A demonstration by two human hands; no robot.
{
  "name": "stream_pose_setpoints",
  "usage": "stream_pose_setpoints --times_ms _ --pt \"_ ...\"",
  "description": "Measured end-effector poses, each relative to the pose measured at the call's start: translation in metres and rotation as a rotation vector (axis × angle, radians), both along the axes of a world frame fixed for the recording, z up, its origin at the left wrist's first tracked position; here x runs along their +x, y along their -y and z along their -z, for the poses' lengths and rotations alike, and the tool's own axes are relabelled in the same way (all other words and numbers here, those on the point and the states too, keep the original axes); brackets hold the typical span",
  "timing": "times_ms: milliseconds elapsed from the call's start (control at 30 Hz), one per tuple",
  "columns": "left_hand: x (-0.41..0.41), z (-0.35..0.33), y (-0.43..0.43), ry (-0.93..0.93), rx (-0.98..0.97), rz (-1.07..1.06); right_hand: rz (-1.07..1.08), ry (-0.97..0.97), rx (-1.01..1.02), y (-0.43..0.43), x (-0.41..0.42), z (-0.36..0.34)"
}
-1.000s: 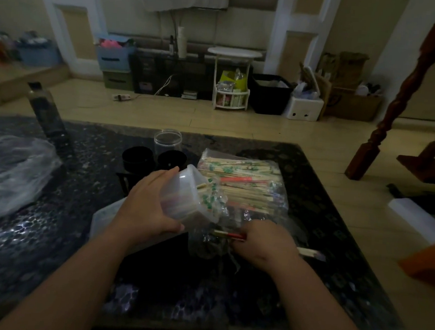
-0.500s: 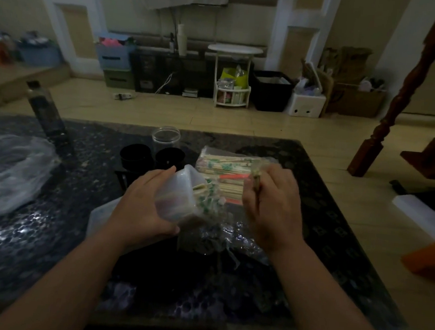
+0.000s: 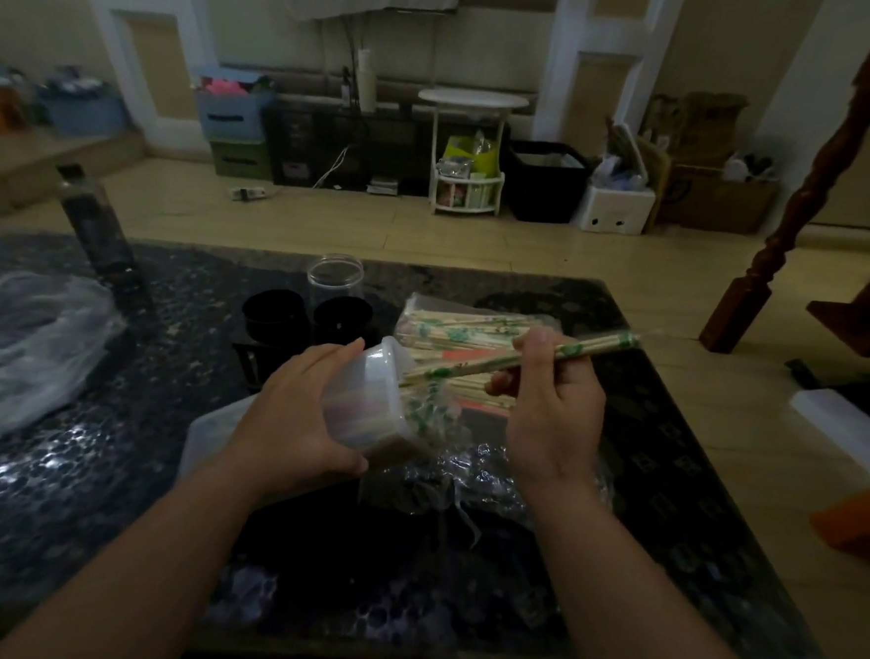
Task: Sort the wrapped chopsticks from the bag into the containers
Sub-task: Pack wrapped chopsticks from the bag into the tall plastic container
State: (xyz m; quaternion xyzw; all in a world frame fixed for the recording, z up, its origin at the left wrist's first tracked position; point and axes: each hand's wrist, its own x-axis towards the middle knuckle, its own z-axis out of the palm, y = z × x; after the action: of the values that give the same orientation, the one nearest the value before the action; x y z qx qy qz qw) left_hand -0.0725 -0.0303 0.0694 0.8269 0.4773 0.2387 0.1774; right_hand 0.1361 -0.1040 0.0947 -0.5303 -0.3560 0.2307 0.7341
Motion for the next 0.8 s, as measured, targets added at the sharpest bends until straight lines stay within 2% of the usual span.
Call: stream_pose_setpoints --times_ms 233,333,400,533,600,667,733,800 --pt "-0.001 0.001 0.000 0.009 0.001 0.000 -0.097 -0.078 -0.054 -0.004 -0.003 0.005" --pt "0.000 0.000 0.002 0.005 -0.010 0.008 -0.247 -0.022 -0.231 -0.008 -0.001 0.010" --pt "0.000 0.000 0.002 0.000 -0.018 0.012 -0.354 -0.066 -0.289 -0.011 -0.003 0.015" --pt "0.000 0.001 0.002 0.001 0.000 0.011 -0.182 -0.301 -0.164 -0.016 -0.003 0.017" --pt "0.001 0.000 0.002 -0.002 0.004 0.008 -0.191 -0.200 -0.226 -0.017 -0.002 0.021" --pt "0.001 0.000 0.002 -0.011 -0.002 0.010 -0.304 -0.051 -0.313 -0.016 -0.005 0.025" --pt "0.002 0.001 0.001 -0.021 -0.002 0.014 -0.298 -0.029 -0.303 -0.016 -0.006 0.025" --pt "0.002 0.001 0.001 -0.025 -0.008 0.015 -0.213 -0.086 -0.233 -0.017 -0.004 0.022"
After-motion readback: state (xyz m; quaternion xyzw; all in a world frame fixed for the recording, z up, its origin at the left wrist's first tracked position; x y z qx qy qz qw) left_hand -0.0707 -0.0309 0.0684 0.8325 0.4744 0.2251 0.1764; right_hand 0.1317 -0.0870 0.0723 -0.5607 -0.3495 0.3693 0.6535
